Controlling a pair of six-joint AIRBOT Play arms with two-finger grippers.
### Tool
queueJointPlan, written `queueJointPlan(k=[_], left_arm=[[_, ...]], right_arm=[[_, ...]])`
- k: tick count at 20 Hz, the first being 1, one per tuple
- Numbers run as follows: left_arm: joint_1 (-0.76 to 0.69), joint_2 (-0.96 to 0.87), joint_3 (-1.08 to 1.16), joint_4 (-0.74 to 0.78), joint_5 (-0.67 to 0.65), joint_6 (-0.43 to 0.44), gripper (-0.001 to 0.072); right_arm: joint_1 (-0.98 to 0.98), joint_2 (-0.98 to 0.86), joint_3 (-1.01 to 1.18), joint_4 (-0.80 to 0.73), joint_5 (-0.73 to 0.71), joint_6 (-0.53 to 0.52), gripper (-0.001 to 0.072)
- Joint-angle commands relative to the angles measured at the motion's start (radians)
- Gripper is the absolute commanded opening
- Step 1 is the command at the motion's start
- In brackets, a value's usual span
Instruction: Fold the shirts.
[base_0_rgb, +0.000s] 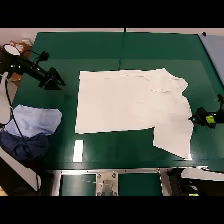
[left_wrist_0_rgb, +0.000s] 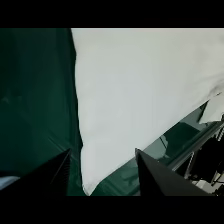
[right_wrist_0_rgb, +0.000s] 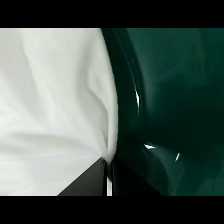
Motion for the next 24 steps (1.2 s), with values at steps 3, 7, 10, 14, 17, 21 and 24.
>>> queueJointPlan(k=[3, 7, 10, 14, 17, 21, 24], left_arm=[[-0.045, 0.224, -0.409, 0.177, 0.074, -0.044, 0.0472], [-0.047, 0.509, -0.924, 0.109, 0.385, -0.037, 0.0473], [-0.047, 0.609, -1.194, -0.076, 0.588, 0.048, 0.0473], [-0.162, 0.608, -1.338, -0.231, 0.740, 0.130, 0.0472], [-0.284, 0.608, -1.338, -0.254, 0.835, 0.129, 0.0470], [-0.268, 0.613, -1.312, -0.235, 0.752, 0.158, 0.0123], [-0.268, 0.637, -1.263, -0.161, 0.703, 0.151, 0.0024]], right_arm=[[-0.018, 0.000, 0.007, 0.016, -0.035, -0.011, 0.0018], [-0.018, 0.000, 0.007, 0.019, -0.037, -0.021, 0.0018], [-0.017, 0.000, 0.007, 0.055, -0.034, -0.022, 0.0018], [-0.012, 0.000, 0.007, 0.061, -0.021, -0.025, 0.0019], [-0.011, 0.000, 0.007, 0.062, -0.018, -0.025, 0.0018], [-0.012, 0.000, 0.007, 0.061, -0.006, -0.024, 0.0018], [-0.013, 0.004, 0.008, 0.061, 0.011, -0.021, 0.0018]])
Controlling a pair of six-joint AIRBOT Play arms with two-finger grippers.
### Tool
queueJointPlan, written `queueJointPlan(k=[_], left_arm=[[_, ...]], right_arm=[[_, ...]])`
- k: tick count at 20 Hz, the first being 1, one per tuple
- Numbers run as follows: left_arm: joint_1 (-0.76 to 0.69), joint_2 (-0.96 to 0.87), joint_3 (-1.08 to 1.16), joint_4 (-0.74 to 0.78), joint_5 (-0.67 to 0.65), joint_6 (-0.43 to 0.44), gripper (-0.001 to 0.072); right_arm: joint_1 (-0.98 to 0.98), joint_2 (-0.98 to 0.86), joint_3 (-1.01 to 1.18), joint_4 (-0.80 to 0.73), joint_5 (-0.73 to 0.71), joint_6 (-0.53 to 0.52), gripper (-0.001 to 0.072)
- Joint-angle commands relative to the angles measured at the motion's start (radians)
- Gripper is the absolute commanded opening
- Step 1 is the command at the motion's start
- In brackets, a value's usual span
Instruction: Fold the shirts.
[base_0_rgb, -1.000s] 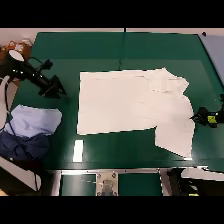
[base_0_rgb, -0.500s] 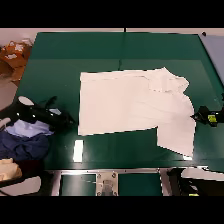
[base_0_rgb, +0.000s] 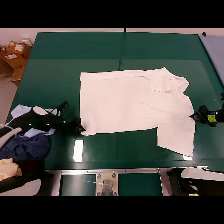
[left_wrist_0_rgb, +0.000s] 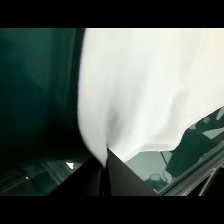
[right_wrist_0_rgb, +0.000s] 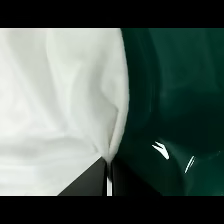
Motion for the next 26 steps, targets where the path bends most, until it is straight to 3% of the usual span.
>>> queueJointPlan(k=[1, 6, 9, 12, 15, 18, 21, 26], left_arm=[[-0.004, 0.025, 0.066, 0.069, -0.071, -0.010, 0.0024], [-0.004, 0.036, 0.437, 0.157, -0.192, -0.054, 0.0024], [-0.004, 0.036, 0.804, 0.187, -0.290, -0.076, 0.0024], [-0.004, 0.036, 1.251, 0.286, -0.361, -0.132, 0.0024], [-0.004, 0.047, 1.643, 0.317, -0.362, -0.161, 0.0024], [-0.004, 0.205, 1.663, 0.328, -0.206, -0.152, 0.0024], [-0.004, 0.375, 1.577, 0.408, -0.089, -0.130, 0.0024], [-0.004, 0.394, 1.487, 0.521, -0.102, -0.139, 0.0025]], right_arm=[[0.000, 0.013, 0.001, 0.001, 0.019, 0.016, 0.0018], [0.095, 0.162, 0.090, 0.209, 0.073, 0.026, 0.0018], [0.179, 0.290, 0.261, 0.323, 0.103, 0.044, 0.0018], [0.154, 0.414, 0.502, 0.423, 0.102, 0.129, 0.0017], [0.104, 0.527, 0.714, 0.446, 0.054, 0.193, 0.0017], [0.061, 0.636, 0.848, 0.425, -0.099, 0.216, 0.0018], [0.058, 0.690, 0.926, 0.299, -0.174, 0.282, 0.0018], [0.060, 0.686, 0.917, 0.270, -0.166, 0.286, 0.0018]])
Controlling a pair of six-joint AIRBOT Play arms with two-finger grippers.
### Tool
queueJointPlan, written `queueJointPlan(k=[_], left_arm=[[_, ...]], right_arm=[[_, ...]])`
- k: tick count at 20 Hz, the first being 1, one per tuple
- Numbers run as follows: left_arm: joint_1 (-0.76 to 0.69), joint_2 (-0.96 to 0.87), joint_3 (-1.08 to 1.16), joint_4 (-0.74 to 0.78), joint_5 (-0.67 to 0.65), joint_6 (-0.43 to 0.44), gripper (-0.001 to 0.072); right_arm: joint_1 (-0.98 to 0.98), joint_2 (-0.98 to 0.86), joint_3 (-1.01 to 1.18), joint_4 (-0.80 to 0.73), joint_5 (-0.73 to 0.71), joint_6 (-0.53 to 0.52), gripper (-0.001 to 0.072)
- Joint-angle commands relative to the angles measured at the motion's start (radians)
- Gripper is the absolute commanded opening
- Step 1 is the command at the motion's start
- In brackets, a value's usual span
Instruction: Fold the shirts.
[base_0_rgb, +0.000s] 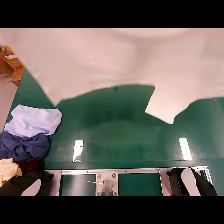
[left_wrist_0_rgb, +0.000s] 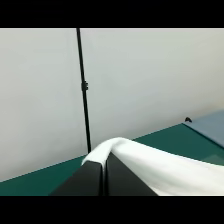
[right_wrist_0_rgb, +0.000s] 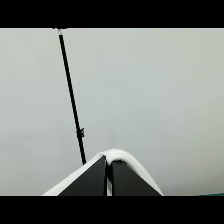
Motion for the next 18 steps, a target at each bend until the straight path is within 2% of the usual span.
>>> queueJointPlan(k=[1, 3, 6, 8, 10, 14, 18], left_arm=[[0.000, 0.000, -0.074, 0.069, 0.021, -0.004, 0.0025], [0.000, -0.070, -0.143, 0.068, 0.018, -0.004, 0.0025], [0.000, -0.249, -0.215, 0.015, 0.013, 0.035, 0.0025], [-0.002, -0.406, -0.237, -0.052, 0.013, 0.091, 0.0025], [-0.003, -0.578, -0.238, -0.088, 0.023, 0.110, 0.0025], [-0.003, -0.849, -0.238, -0.119, 0.056, 0.110, 0.0025], [-0.003, -0.985, -0.237, -0.181, 0.189, 0.109, 0.0025]], right_arm=[[-0.002, -0.010, -0.010, -0.027, -0.007, 0.016, 0.0018], [0.036, -0.048, -0.108, -0.011, 0.002, 0.007, 0.0018], [0.183, -0.142, -0.328, -0.015, -0.021, -0.094, 0.0018], [0.280, -0.237, -0.483, -0.031, -0.129, -0.150, 0.0018], [0.341, -0.367, -0.577, -0.038, -0.247, -0.183, 0.0018], [0.386, -0.668, -0.582, -0.035, -0.369, -0.198, 0.0018], [0.389, -0.901, -0.501, -0.028, -0.393, -0.197, 0.0018]])
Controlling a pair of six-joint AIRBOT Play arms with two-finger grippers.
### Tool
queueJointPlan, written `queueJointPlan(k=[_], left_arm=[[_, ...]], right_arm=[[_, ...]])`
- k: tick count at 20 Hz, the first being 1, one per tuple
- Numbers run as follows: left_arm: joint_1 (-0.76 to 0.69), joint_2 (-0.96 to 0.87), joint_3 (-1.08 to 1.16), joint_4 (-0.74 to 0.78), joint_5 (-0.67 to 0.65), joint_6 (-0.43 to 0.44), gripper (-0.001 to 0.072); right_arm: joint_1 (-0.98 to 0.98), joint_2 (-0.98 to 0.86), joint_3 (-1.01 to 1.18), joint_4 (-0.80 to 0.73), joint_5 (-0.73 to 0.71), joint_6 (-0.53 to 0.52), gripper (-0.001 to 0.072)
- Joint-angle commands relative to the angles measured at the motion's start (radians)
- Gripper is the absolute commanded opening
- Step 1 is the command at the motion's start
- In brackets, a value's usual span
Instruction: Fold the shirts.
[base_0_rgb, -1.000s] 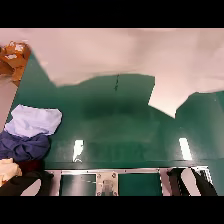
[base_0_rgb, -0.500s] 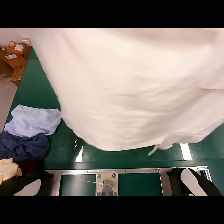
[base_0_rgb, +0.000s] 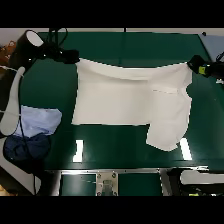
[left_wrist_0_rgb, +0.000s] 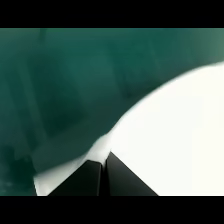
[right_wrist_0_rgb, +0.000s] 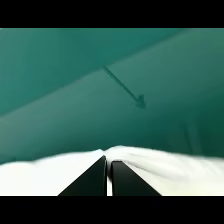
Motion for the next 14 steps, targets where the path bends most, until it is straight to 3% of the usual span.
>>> queueJointPlan(k=[1, 4, 7, 14], left_arm=[[0.000, -0.126, 0.000, -0.065, 0.123, 0.005, 0.0025], [0.000, -0.157, 0.000, -0.068, 0.188, 0.006, 0.0025], [0.003, -0.166, 0.000, -0.058, 0.156, 0.006, 0.0025], [0.063, -0.167, 0.001, 0.011, -0.159, 0.005, 0.0024]], right_arm=[[0.012, -0.201, 0.057, 0.000, -0.044, -0.007, 0.0018], [0.011, -0.280, 0.130, 0.000, -0.044, -0.005, 0.0019], [-0.005, -0.287, 0.175, -0.021, -0.013, -0.005, 0.0018], [-0.141, -0.286, 0.241, -0.205, 0.381, 0.009, 0.0017]])
